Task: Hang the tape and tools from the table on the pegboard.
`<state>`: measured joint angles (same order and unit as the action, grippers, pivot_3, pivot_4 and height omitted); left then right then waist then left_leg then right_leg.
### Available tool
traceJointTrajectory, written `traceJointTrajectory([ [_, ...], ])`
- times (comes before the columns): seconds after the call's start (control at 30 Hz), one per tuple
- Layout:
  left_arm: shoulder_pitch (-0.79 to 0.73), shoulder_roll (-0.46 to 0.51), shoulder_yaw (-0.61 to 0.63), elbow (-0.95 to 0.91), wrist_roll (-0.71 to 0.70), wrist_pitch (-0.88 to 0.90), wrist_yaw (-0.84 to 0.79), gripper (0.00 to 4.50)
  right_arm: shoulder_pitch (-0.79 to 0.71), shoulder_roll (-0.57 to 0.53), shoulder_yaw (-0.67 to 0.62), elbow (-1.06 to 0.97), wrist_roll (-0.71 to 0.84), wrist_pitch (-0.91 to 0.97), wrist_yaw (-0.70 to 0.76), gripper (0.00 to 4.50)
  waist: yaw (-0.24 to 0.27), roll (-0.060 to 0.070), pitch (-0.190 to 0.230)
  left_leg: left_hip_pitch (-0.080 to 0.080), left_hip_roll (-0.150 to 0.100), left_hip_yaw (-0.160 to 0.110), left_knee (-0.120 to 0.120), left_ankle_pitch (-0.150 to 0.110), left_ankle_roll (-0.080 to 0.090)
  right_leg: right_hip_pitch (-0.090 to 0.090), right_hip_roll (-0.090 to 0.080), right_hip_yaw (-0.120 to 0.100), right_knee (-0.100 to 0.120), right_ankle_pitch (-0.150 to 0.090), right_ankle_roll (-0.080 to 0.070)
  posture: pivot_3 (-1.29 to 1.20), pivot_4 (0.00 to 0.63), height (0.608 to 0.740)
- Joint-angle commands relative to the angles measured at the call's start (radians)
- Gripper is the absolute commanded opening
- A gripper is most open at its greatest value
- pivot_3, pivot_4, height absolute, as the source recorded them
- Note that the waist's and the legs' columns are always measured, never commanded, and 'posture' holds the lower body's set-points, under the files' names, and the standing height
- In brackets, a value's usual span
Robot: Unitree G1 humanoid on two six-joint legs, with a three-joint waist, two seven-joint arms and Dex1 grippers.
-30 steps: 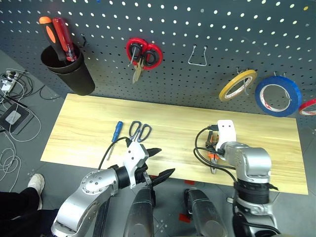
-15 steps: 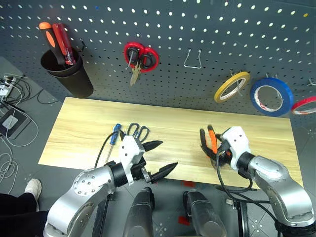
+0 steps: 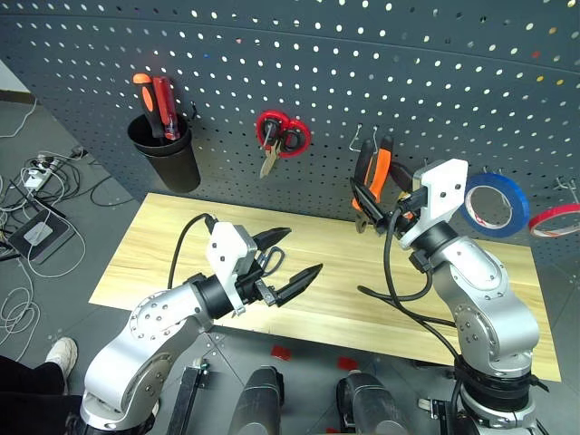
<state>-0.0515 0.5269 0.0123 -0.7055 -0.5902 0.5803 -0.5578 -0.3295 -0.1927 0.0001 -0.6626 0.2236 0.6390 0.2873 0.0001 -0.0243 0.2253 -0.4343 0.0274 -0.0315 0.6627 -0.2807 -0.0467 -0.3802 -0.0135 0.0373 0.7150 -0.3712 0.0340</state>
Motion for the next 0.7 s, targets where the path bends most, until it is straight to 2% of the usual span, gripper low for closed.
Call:
traceJointTrajectory([
  [0.03, -0.028, 0.001, 0.014, 0.002, 0.005, -0.023, 0.000, 4.50, -0.008, -0.004, -0.025, -0.040, 0.023, -0.084, 0.009, 3.09, 0.001, 0.000, -0.014, 0.000, 0.000, 0.000, 0.000, 0.000, 0.000, 0.000, 0.000, 0.000, 0.000, 0.000, 0.000, 0.12, 0.134, 0.740],
  [0.33, -0.131, -0.036, -0.001, 0.070, 0.033, -0.030, 0.027, 4.50, -0.221, 0.045, 0.061, 0.248, -0.148, -0.358, -0.074, 3.09, -0.002, 0.000, -0.045, 0.003, 0.001, 0.004, 0.003, 0.000, 0.000, 0.001, 0.000, 0.001, 0.001, 0.000, 0.000, 0.12, 0.124, 0.740],
  [0.7, -0.205, -0.088, 0.004, 0.142, 0.115, -0.099, 0.080, 4.50, -0.298, 0.073, 0.064, 0.363, -0.243, -0.516, -0.149, 3.09, 0.001, 0.000, -0.052, 0.003, 0.000, 0.004, 0.003, 0.000, 0.000, 0.001, 0.000, 0.000, 0.005, 0.000, 0.000, 0.14, 0.141, 0.740],
])
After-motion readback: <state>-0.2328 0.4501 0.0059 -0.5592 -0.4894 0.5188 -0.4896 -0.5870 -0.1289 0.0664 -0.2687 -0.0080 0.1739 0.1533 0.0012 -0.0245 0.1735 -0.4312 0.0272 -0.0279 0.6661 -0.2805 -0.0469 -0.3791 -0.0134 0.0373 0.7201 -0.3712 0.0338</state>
